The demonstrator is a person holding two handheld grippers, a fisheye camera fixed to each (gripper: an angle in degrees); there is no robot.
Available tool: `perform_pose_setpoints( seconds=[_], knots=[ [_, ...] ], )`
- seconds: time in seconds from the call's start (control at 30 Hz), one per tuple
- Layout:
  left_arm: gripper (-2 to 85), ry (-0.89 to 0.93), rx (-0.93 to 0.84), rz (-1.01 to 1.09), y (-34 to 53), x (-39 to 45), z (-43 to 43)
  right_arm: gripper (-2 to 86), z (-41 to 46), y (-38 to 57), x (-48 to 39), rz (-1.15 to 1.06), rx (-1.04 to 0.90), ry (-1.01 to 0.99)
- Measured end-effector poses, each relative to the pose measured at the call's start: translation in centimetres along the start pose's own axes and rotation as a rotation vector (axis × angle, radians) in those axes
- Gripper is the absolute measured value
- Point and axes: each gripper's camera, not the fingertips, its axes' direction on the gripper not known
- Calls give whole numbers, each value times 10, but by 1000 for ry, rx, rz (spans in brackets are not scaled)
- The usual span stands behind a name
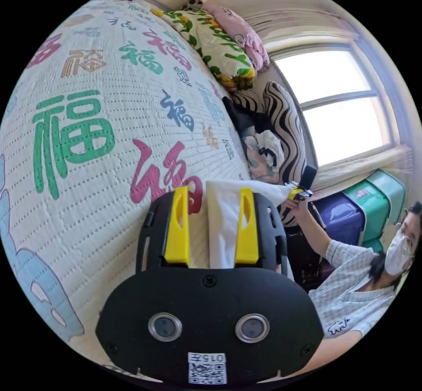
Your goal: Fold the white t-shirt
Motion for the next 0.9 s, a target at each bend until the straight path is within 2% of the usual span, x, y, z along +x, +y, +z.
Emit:
perform_pose_setpoints(
  seconds=[0.03,0.1,0.3,0.4,0.53,0.77,0.9],
  knots=[
    [99,117,-23,11,-3,-4,6,11,1,1,3,4,0,-6],
    [50,163,-89,14,-5,-4,14,11,3,1,6,13,1,-5],
    [4,58,49,301,19,61,-26,11,10,1,0,-1,-12,31],
    [1,26,29,440,54,105,-40,12,13,7,-21,-64,-24,9],
    [0,-38,-75,594,134,160,-34,14,34,45,-57,-161,-133,32],
    [7,-166,-220,533,238,171,22,28,117,128,-74,-151,-416,94],
    [25,-273,-294,447,264,167,46,48,144,143,-72,-130,-477,174]
  ],
)
